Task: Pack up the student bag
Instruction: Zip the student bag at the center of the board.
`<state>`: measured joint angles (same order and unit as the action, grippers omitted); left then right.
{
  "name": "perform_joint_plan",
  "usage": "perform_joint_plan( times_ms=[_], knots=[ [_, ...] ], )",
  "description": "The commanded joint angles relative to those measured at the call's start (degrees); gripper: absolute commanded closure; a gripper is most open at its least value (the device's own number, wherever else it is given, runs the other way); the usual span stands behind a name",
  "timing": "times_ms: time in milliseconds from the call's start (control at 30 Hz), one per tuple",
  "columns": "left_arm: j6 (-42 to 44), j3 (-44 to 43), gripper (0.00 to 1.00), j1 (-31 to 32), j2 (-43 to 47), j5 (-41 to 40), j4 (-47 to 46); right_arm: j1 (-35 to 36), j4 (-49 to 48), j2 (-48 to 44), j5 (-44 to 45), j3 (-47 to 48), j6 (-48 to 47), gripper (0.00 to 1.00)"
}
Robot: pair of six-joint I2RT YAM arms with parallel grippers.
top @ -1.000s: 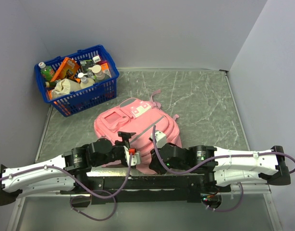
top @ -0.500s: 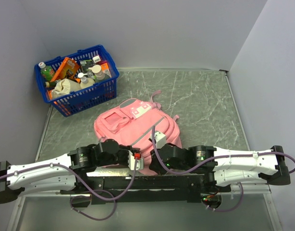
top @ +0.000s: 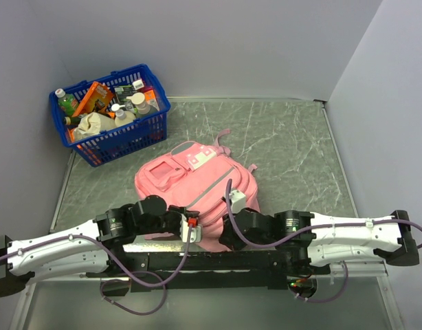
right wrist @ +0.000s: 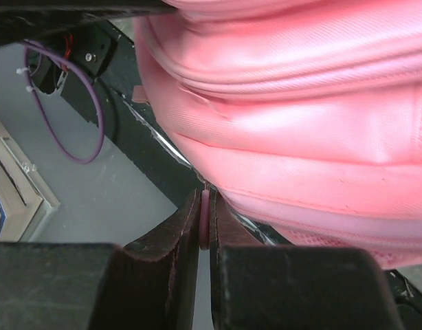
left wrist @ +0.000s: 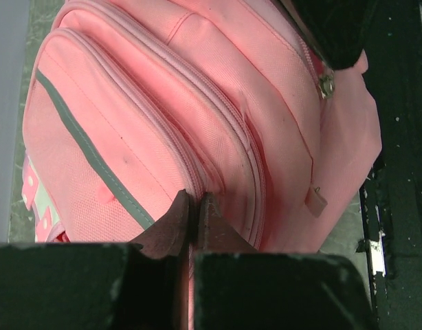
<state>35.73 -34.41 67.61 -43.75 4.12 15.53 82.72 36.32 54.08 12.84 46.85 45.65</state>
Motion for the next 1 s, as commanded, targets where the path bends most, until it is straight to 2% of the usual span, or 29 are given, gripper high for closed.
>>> perform_joint_plan(
  times_ms=[0, 133, 200, 367, 467, 600, 700, 733, 800, 900, 967],
  knots=[
    [5.8, -0.5, 0.99, -1.3, 0.2, 1.2, 7.5, 0.9, 4.5, -4.0, 2.8, -1.0, 4.4, 1.00],
    [8.9, 1.1, 0.99, -2.6, 0.8, -0.4, 6.9, 3.2, 7.4, -4.1, 4.0, -1.0, 7.3, 1.00],
    [10.6, 1.3, 0.99, -4.3, 0.2, -1.3, 7.4, 5.7, 12.0, -3.6, 6.6, -0.3, 10.7, 1.00],
    [16.7, 1.3, 0.99, -12.3, 1.1, 4.1, 9.8, 8.5, 18.6, -5.2, 10.2, 0.4, 18.8, 1.00],
    [19.2, 1.0, 0.99, -14.6, 2.6, 5.4, 11.7, 8.7, 21.6, -9.5, 11.6, -1.7, 23.1, 1.00],
    [20.6, -0.3, 0.99, -17.4, 2.6, 5.0, 14.6, 8.6, 21.3, -12.6, 11.8, -4.2, 23.6, 1.00],
    [19.6, -1.5, 0.99, -19.4, 2.3, 6.7, 14.5, 8.7, 17.7, -10.6, 11.1, -3.8, 20.1, 1.00],
    [18.3, -2.3, 0.94, -19.5, 1.8, 7.6, 13.5, 8.6, 14.9, -9.5, 11.1, -3.3, 17.2, 1.00],
    [14.8, -5.3, 0.65, -19.4, -0.4, 10.8, 12.3, 8.2, 11.8, -5.2, 10.7, -1.0, 13.7, 1.00],
    [9.8, -11.3, 0.37, -19.1, -3.4, 15.3, 11.9, 6.3, 6.2, -0.5, 9.5, 1.7, 7.7, 1.00],
    [8.6, -13.7, 0.24, -19.1, -4.1, 19.1, 14.5, 4.4, 0.4, 0.3, 7.9, 1.8, 3.6, 1.00]
  ],
)
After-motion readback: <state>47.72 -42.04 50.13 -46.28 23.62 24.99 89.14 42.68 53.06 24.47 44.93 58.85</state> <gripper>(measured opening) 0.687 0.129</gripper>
